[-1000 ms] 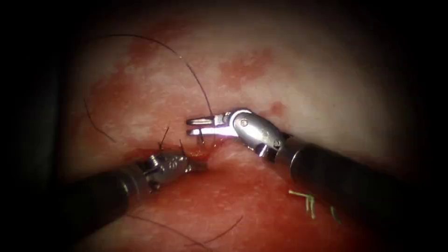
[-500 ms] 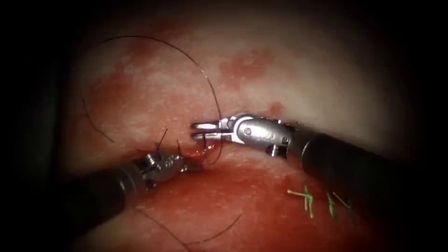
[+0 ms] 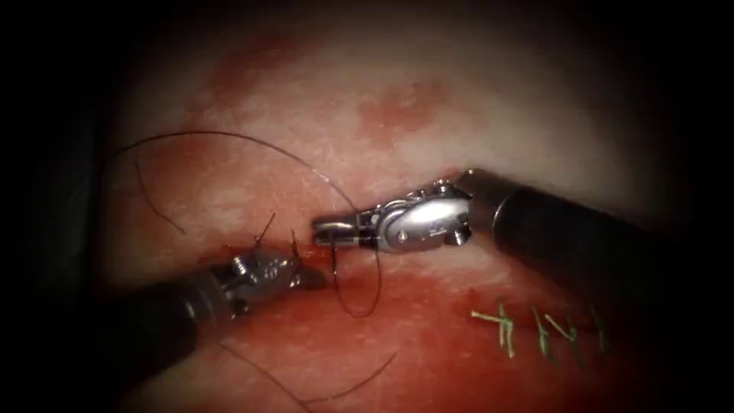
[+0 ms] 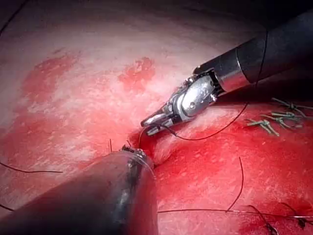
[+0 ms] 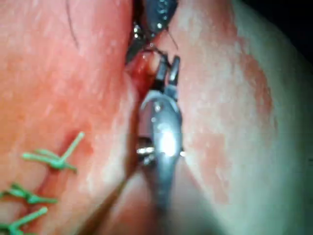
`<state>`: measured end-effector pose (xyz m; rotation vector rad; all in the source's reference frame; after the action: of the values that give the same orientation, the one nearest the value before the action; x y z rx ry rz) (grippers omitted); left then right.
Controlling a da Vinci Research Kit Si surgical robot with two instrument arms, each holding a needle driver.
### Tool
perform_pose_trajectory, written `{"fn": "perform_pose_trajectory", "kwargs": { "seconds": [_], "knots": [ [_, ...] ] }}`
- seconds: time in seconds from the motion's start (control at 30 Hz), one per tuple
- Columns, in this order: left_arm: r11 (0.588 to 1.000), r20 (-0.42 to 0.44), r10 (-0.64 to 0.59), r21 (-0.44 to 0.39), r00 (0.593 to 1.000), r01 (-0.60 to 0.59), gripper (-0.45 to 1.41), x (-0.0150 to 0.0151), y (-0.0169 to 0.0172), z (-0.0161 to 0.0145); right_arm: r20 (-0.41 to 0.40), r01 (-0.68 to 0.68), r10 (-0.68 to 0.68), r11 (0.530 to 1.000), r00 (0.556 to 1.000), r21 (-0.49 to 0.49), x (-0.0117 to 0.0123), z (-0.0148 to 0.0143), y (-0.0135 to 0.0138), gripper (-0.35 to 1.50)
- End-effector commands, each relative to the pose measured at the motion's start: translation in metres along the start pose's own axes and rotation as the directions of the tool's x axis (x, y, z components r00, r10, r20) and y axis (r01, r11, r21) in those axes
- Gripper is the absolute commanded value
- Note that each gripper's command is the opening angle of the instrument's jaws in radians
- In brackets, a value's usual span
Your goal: Wound Closure
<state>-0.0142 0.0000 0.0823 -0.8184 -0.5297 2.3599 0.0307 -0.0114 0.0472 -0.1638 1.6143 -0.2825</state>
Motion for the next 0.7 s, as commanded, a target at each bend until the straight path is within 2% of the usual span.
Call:
{"fn": "perform_pose_trajectory", "kwargs": {
  "seconds": [0.03,0.23,0.47,0.7],
  "knots": [
    [1.0,-0.015,-0.007,-0.009,1.0,0.007,-0.37,0.0007,0.0005,-0.0005,-0.006,0.01,-0.009,1.0,1.0,0.027,-0.0005,0.0009,0.0002,-0.35],
    [1.0,-0.018,-0.011,-0.005,1.0,0.011,-0.37,0.0009,0.001,-0.0027,0.007,0.018,-0.019,0.995,1.0,0.097,-0.0012,0.0014,-0.0018,-0.35],
    [1.0,-0.024,-0.015,-0.002,1.0,0.015,-0.37,0.0011,0.0013,-0.0035,0.033,-0.017,0.013,0.993,0.999,0.113,-0.0029,0.001,-0.0025,-0.35],
    [1.0,-0.023,-0.014,0.0,1.0,0.014,-0.37,0.0011,0.001,-0.0034,0.109,-0.156,0.141,0.978,0.984,0.139,-0.0053,0.0001,-0.004,-0.35]
  ]
}}
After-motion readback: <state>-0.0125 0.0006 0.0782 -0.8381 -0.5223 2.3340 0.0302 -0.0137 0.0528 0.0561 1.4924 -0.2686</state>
